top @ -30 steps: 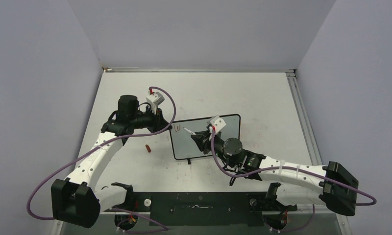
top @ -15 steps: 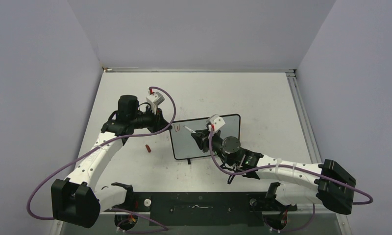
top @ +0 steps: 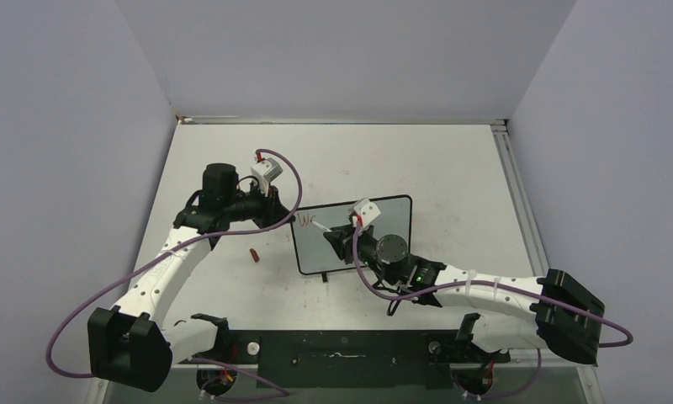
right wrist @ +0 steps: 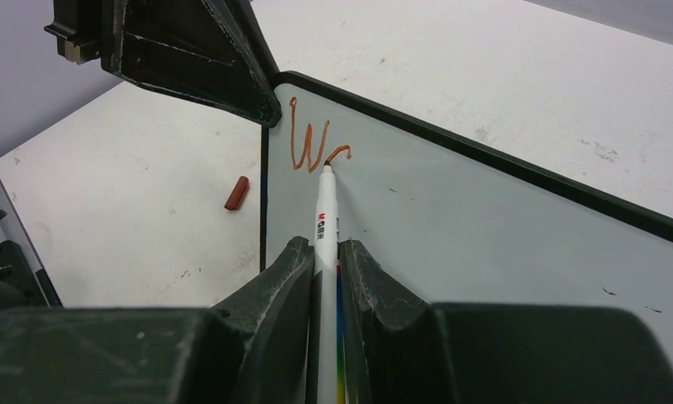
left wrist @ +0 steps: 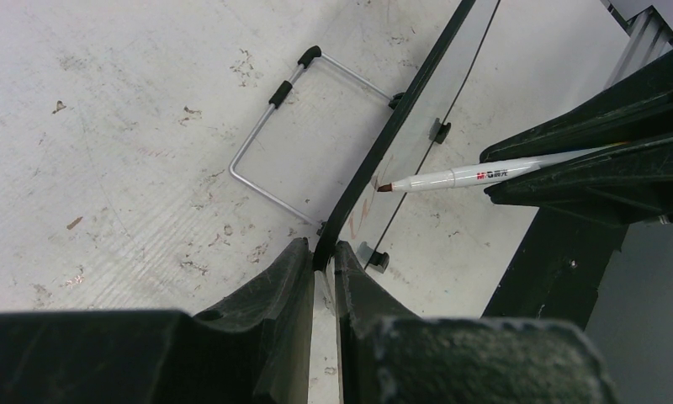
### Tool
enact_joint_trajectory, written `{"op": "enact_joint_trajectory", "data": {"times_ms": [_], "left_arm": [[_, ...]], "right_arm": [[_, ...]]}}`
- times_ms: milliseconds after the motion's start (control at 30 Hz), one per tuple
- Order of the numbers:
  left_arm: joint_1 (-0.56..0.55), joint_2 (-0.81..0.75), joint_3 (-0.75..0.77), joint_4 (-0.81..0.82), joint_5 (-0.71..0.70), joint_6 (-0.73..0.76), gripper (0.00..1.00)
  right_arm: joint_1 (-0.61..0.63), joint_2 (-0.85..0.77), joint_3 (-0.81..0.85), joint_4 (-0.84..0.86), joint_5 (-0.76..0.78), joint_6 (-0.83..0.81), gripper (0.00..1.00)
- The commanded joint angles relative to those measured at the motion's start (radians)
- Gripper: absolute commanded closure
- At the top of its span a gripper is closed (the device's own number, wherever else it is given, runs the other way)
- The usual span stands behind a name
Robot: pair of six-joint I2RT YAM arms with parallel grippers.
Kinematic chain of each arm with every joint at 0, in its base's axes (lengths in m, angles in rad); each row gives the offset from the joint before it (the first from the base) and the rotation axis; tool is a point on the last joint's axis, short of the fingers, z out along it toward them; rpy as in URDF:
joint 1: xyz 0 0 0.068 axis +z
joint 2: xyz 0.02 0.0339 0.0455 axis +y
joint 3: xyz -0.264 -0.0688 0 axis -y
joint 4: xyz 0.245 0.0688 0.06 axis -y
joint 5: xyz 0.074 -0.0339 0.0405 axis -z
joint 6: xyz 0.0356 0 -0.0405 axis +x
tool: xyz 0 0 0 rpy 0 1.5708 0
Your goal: Write a sentence on the whiteboard
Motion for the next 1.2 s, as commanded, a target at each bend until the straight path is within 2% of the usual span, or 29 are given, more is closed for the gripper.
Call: {"op": "enact_joint_trajectory", "data": {"times_ms": [0, 333, 1167], "left_arm": [[0.008, -0.003, 0.001, -0.027, -0.041, 0.021, 1.00], [0.008, -0.004, 0.000, -0.026, -0.040, 0.020, 1.00], [0.008, -0.005, 0.001, -0.028, -0.037, 0.022, 1.00]], "right_arm": [[-0.009, -0.005, -0.013, 0.025, 0.016, 0.021, 0.95], [-0.009, -0.038, -0.029, -0.018, 0.053, 0.021, 0.95], [-0.008, -0.045, 0.006, 0.073, 0.093, -0.014, 0.95]]}}
